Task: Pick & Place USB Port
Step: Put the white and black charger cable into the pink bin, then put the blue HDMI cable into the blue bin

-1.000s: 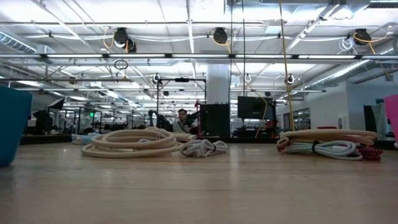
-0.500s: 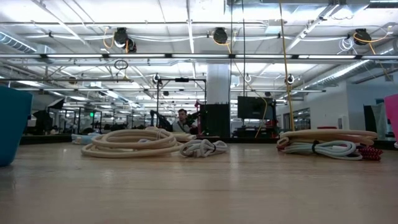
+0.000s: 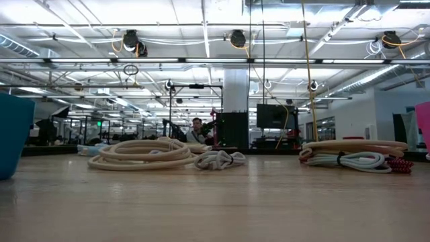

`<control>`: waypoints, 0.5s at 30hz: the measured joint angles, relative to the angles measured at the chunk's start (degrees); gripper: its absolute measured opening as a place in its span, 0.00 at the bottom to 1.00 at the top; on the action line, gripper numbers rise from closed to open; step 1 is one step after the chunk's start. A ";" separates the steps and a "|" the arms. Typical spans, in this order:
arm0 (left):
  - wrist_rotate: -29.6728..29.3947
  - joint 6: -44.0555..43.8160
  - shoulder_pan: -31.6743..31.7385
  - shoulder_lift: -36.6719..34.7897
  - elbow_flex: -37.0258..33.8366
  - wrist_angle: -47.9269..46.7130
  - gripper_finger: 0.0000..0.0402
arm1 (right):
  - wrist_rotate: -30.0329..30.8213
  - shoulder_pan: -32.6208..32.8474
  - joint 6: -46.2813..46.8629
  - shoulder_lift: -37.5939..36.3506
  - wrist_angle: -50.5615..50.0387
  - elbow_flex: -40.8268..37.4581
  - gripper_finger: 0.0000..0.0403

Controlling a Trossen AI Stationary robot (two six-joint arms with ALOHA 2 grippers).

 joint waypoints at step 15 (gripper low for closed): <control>-1.97 0.06 0.22 0.00 0.00 -0.04 0.41 | 0.10 -4.63 -2.16 -2.67 4.33 0.00 0.48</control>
